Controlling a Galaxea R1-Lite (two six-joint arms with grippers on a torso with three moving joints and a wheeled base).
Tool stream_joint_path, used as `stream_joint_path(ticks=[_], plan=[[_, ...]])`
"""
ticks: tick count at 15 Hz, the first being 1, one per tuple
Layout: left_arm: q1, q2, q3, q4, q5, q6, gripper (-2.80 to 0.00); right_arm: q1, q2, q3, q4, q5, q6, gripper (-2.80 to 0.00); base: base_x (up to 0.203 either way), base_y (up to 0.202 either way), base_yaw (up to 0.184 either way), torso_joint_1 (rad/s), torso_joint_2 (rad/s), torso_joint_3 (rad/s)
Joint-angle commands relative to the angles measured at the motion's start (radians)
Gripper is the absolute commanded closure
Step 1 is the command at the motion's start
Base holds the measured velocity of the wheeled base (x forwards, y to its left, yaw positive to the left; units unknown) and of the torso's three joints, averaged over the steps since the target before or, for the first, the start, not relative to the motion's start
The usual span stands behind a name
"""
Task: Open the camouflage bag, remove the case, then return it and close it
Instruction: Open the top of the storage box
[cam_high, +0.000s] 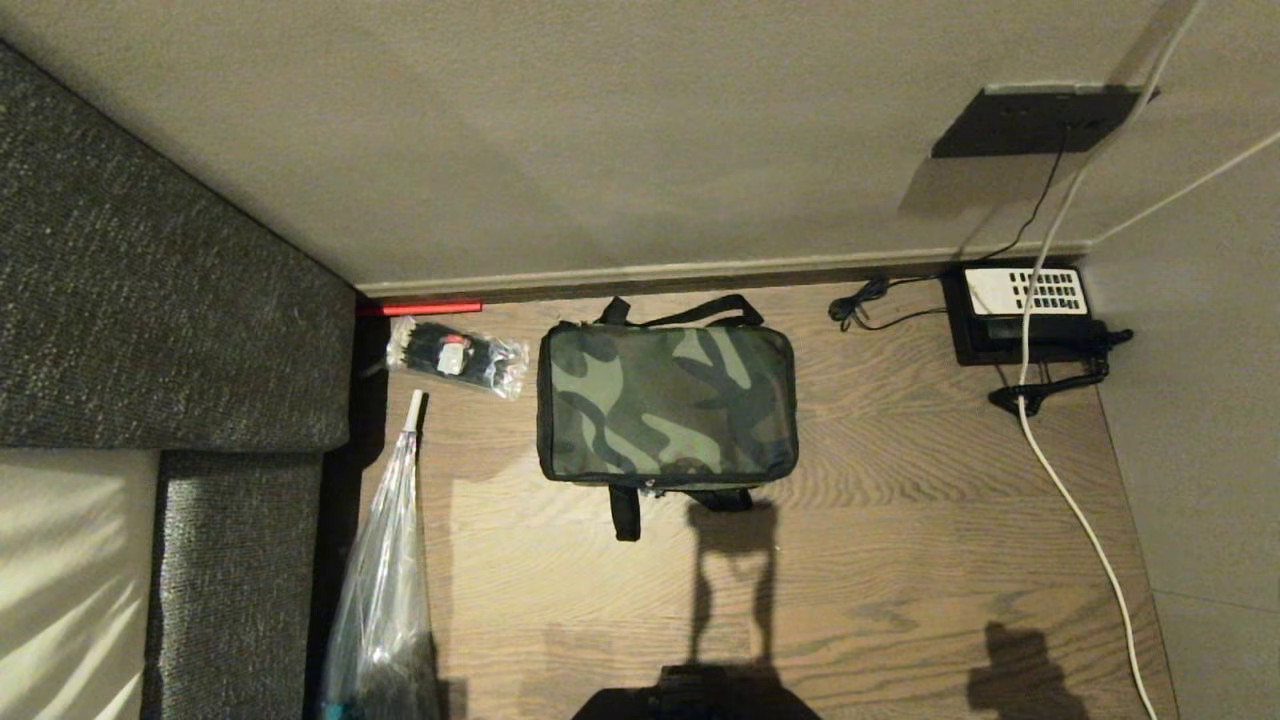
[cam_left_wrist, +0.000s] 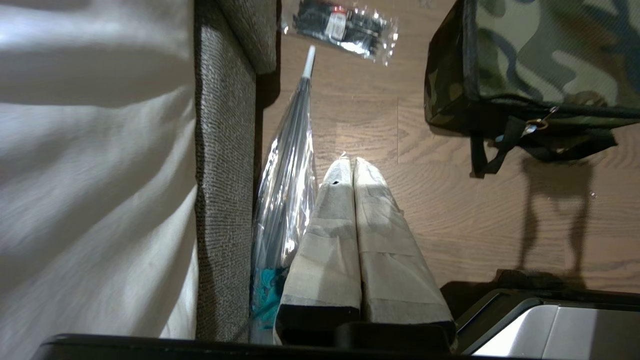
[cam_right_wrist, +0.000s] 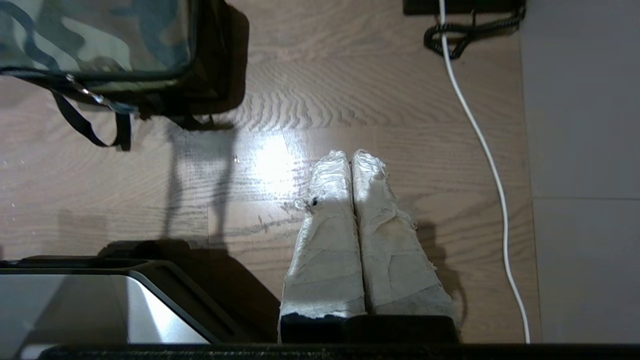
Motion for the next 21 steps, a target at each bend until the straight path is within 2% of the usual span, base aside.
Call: stream_joint_path(ticks=[1,6,17,21], plan=[[0.0,0.0,0.002,0.0,0.001,0.0,0.0,0.001,-0.002,0.0,0.0,0.0,-0.001,0.0,0.0,0.0,0.0,-0.002,0.0,-0.193],[0.0,0.0,0.002,0.0,0.0,0.006,0.0,0.0,-0.002,0.0,0.0,0.0,-0.001,0.0,0.0,0.0,0.0,0.002,0.0,-0.155],[0.0,0.0,0.002,0.0,0.0,0.006,0.0,0.0,-0.002,0.0,0.0,0.0,-0.001,0.0,0.0,0.0,0.0,0.0,0.0,-0.003],[0.0,0.0,0.002,0.0,0.0,0.006,0.0,0.0,-0.002,0.0,0.0,0.0,-0.001,0.0,0.163,-0.134,0.002,0.003,0.0,0.004]])
